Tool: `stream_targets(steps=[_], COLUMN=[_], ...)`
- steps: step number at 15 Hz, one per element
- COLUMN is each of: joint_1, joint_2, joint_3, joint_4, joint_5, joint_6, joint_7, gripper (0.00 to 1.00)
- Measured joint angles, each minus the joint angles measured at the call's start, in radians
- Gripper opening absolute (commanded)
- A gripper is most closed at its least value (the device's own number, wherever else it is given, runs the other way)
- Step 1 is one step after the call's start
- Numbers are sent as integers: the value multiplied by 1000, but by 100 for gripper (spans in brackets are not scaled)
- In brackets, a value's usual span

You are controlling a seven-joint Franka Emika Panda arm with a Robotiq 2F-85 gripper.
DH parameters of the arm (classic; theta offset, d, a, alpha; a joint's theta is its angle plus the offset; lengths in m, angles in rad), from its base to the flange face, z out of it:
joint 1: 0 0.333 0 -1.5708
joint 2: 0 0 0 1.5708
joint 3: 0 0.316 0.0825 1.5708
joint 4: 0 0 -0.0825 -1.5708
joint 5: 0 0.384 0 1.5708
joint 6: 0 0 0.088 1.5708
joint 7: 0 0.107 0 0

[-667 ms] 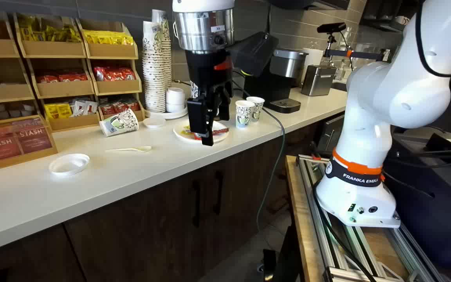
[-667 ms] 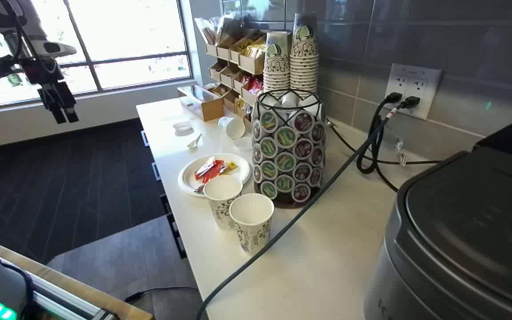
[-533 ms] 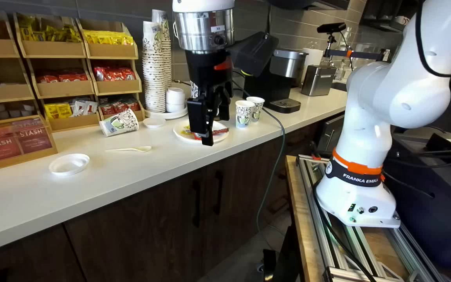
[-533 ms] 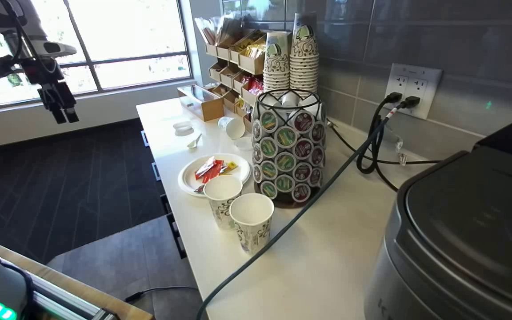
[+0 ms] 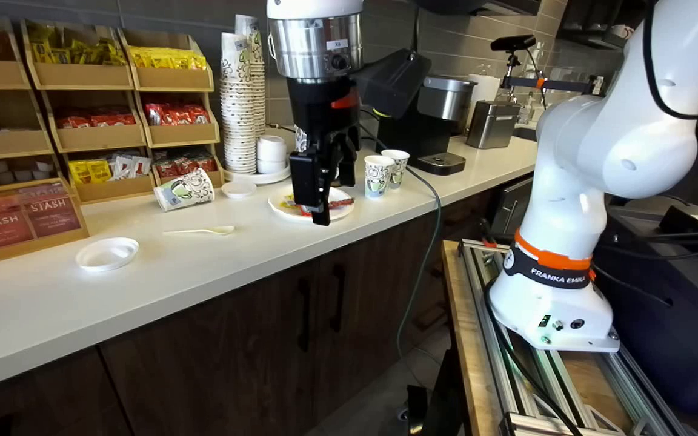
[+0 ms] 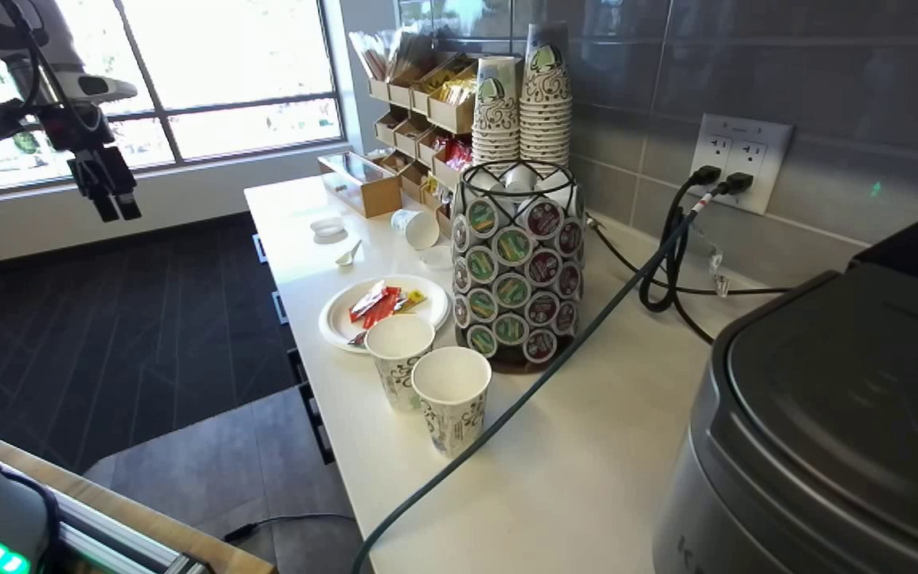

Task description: Put the plastic spoon in the paper cup on the left

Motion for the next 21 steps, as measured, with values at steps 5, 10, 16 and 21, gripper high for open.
stream_targets(steps=[5, 10, 16, 21], joint_1=[18, 17, 14, 25], joint_2=[25, 193, 425, 591], joint_3=[-13, -54, -201, -273], joint_4=[21, 153, 355, 516], joint_5=[-39, -177, -239, -293], joint_6=[86, 215, 234, 234], joint_7=[-18, -84, -313, -439], gripper=[100, 100, 100, 100])
